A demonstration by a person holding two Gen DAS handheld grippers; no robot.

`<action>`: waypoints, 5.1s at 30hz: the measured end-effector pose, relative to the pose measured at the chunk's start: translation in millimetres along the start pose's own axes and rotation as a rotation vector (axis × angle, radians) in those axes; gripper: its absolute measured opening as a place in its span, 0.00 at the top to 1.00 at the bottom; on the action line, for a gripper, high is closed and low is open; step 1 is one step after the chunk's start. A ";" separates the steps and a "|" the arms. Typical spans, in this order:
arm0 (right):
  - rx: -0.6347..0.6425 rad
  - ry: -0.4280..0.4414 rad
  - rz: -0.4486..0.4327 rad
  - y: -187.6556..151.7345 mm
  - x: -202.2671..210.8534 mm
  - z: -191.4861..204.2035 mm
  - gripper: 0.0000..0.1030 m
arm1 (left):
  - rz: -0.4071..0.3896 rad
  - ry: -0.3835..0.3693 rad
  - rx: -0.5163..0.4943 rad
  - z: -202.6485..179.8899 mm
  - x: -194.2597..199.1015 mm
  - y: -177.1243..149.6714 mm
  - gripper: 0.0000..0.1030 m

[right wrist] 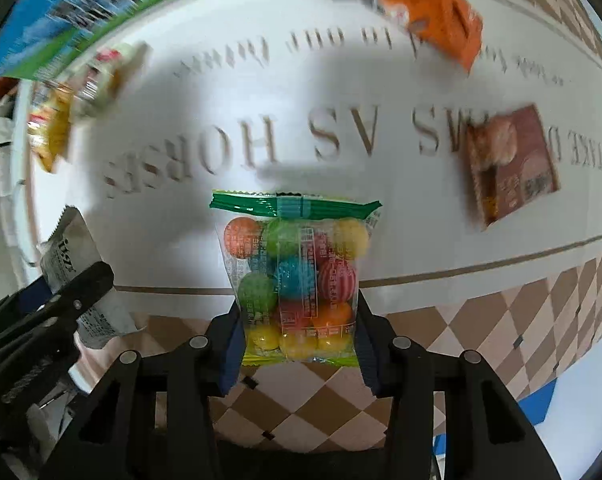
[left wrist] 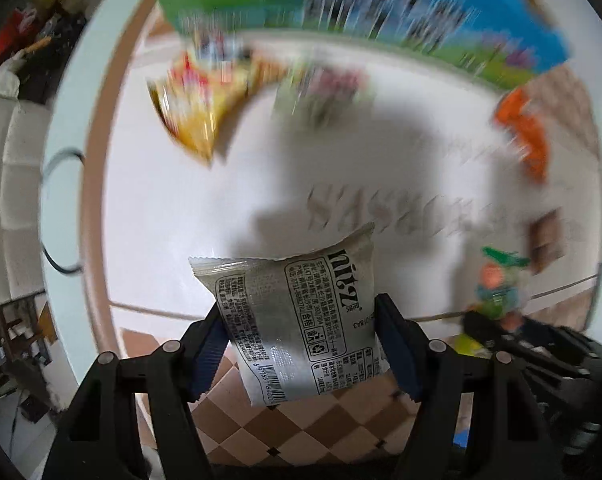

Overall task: Organize snacks
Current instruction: 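Carry both bags into the box and open both tools, then move both tools out of the box toward the remaining snacks, then grasp the brown shrimp-cracker packet with the right tool while the left tool grasps the panda chip bag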

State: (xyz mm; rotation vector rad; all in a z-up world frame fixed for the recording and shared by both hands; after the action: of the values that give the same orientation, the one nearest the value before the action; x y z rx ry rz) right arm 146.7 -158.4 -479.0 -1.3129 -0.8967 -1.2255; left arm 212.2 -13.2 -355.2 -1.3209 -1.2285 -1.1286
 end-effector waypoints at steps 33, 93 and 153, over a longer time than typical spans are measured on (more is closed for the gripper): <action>-0.038 0.043 -0.181 273.8 112.3 30.7 0.52 | 0.004 0.072 -0.038 42.1 31.5 292.0 0.34; 0.094 0.013 -0.580 104.0 249.3 41.0 0.12 | -0.458 0.028 -0.047 17.1 182.6 84.2 0.15; -0.025 -0.084 0.019 89.9 -25.4 15.0 0.38 | -0.001 0.069 -0.073 85.4 -59.4 122.4 0.45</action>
State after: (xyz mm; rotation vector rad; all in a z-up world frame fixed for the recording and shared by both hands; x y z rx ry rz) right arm 231.5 -152.7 -520.4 -1.3980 -0.9296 -1.1775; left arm 331.9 63.6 -429.8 -1.3247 -1.1478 -1.2195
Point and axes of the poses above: each gripper's, at about its wrist camera, not at the fingertips, and x roughly against the way its jaws point, z to its left, y to its top, the point moved 7 cm from there along -x, roughly the way its jaws point, and after that the axes turned 1 degree about -x, right-handed, at the moved point
